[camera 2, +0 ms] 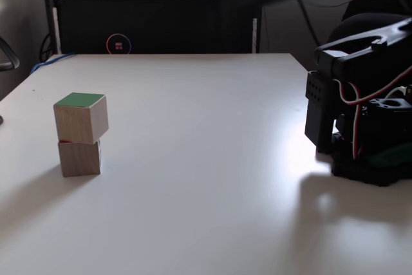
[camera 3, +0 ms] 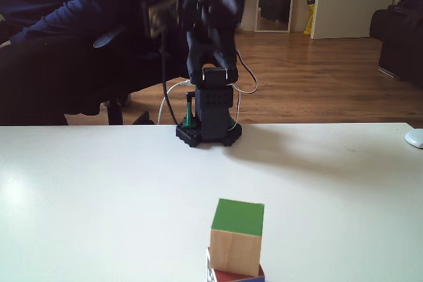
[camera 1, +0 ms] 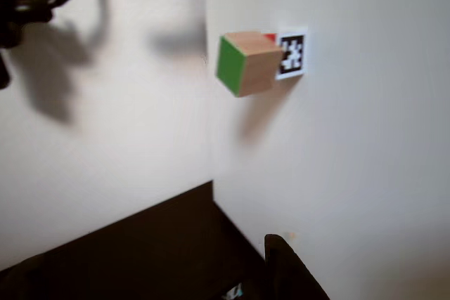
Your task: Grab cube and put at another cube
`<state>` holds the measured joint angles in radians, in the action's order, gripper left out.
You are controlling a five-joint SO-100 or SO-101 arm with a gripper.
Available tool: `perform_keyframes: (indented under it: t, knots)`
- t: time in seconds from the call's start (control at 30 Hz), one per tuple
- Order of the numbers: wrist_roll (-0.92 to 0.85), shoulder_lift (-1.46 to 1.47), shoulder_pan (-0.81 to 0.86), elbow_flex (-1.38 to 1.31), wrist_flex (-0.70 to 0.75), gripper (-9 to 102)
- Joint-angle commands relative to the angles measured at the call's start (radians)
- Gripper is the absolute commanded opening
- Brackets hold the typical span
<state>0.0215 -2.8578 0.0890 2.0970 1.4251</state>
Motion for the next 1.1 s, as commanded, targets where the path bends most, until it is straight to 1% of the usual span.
perform_keyframes:
  t: [0.0,0.13,0.23,0.33,0.43,0.5,0.57,0.6,0.67,0.8,0.83,0.9,0.93,1.07]
  knots:
    - [-0.020,-0.077,0.009,0.187,-0.084,43]
    - [-0.066,-0.245,0.000,0.417,-0.167,35]
    - [-0.081,-0.411,-0.008,0.566,-0.166,32]
    - [-0.081,-0.431,-0.009,0.670,-0.178,31]
    - [-0.084,-0.431,0.020,0.773,-0.247,31]
    - [-0.091,-0.431,0.034,0.844,-0.291,28]
    - [-0.094,-0.431,0.040,0.908,-0.328,24]
    - [-0.094,-0.431,0.040,0.922,-0.339,15]
    - [-0.081,-0.431,0.044,0.920,-0.331,0]
    - [-0.077,-0.431,0.048,0.913,-0.308,0]
    - [-0.080,-0.431,0.040,0.904,-0.275,0]
    - [-0.081,-0.431,0.006,0.876,-0.155,0]
    - [-0.080,-0.430,-0.011,0.873,-0.135,0]
    - [-0.101,-0.430,0.014,0.873,-0.135,0]
